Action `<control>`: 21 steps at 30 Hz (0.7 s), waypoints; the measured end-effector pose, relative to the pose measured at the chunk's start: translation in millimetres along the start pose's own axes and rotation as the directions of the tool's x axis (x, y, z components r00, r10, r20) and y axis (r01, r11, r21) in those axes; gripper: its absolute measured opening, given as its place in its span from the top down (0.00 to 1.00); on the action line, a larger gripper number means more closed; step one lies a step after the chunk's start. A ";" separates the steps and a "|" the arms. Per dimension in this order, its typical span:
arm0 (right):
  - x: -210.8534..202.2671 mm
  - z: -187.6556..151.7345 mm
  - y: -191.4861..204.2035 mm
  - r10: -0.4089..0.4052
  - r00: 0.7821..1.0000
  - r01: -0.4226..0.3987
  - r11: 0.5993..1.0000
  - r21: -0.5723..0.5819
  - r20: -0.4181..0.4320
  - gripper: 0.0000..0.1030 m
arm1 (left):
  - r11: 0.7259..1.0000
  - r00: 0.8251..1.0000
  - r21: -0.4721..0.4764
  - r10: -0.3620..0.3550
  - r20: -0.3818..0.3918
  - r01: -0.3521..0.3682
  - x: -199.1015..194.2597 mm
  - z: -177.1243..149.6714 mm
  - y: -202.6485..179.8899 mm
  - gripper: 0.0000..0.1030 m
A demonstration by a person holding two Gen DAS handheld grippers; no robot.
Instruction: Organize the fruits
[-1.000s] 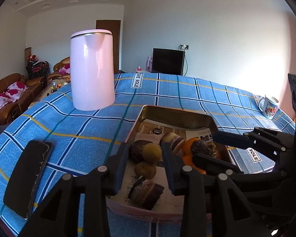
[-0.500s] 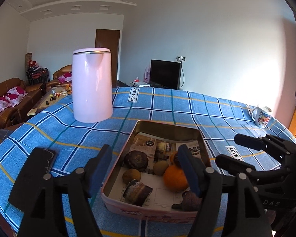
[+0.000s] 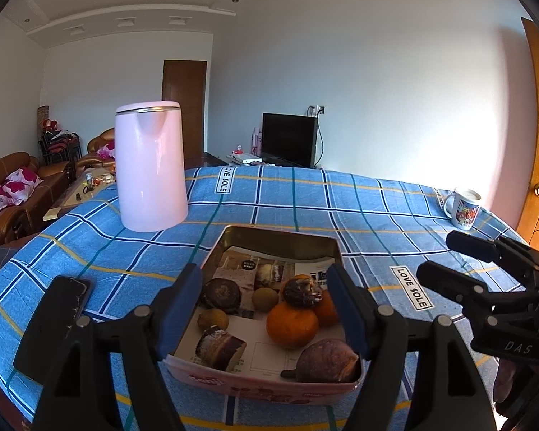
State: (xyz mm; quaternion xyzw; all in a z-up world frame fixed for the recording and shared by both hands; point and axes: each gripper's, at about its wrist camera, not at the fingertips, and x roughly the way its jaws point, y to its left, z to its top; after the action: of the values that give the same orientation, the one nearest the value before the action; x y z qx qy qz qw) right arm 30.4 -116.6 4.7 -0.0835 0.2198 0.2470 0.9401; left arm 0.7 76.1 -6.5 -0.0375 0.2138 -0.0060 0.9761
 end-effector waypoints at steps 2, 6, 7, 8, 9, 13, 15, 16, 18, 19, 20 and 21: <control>-4.0 0.6 -1.5 -0.006 1.000 0.006 1.000 0.005 0.012 0.31 | 1.000 1.000 0.004 0.001 0.004 -0.001 -1.8 0.4 -2.3 0.23; -11.8 0.4 -2.9 -0.016 0.999 0.015 1.000 0.012 0.032 0.26 | 1.000 1.000 0.012 -0.002 0.008 0.002 -4.0 0.2 -5.0 0.23; -12.8 0.3 -3.2 -0.016 0.999 0.016 1.000 0.014 0.034 0.26 | 1.000 1.000 0.013 -0.003 0.009 0.003 -4.4 0.3 -5.5 0.23; -13.9 0.2 -3.8 -0.017 0.999 0.016 1.000 0.016 0.035 0.26 | 1.000 1.000 0.014 -0.005 0.009 0.005 -4.9 0.5 -6.1 0.23; -14.8 -0.1 -4.0 -0.017 0.999 0.016 1.000 0.019 0.036 0.26 | 1.000 1.000 0.015 -0.005 0.010 0.005 -5.5 0.7 -6.9 0.23; -20.3 -0.8 -6.1 -0.020 0.999 0.019 0.999 0.029 0.045 0.26 | 1.000 1.000 0.013 0.001 0.025 -0.001 -8.7 1.4 -8.6 0.13; -22.9 -0.9 -7.2 -0.021 0.998 0.019 0.999 0.032 0.051 0.26 | 1.000 0.999 0.014 0.002 0.034 -0.002 -11.1 2.1 -10.8 0.11; -23.7 -0.8 -7.4 -0.022 0.998 0.021 0.999 0.033 0.052 0.26 | 1.000 0.999 0.017 0.002 0.034 -0.003 -11.4 2.5 -11.6 0.11; -24.9 -1.2 -8.2 -0.022 0.998 0.020 0.999 0.036 0.054 0.26 | 1.000 0.999 0.022 0.003 0.036 -0.003 -11.9 2.9 -12.9 0.11; -25.5 -1.4 -8.5 -0.022 0.998 0.020 0.999 0.037 0.055 0.26 | 1.000 0.999 0.024 0.002 0.036 -0.003 -12.0 3.0 -13.4 0.11; -26.2 -1.7 -8.8 -0.022 0.998 0.020 0.999 0.038 0.056 0.26 | 1.000 0.999 0.024 0.002 0.036 -0.003 -12.1 3.0 -13.8 0.11; -26.5 -2.0 -8.8 -0.023 0.998 0.021 0.999 0.039 0.057 0.26 | 1.000 0.999 0.025 0.001 0.035 -0.002 -12.3 2.7 -14.1 0.11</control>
State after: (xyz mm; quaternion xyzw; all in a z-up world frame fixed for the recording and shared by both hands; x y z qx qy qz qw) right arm 13.4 -136.1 15.4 -0.0609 0.1963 0.2348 0.9501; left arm -9.3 62.6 2.1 -0.0251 0.1964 -0.0075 0.9802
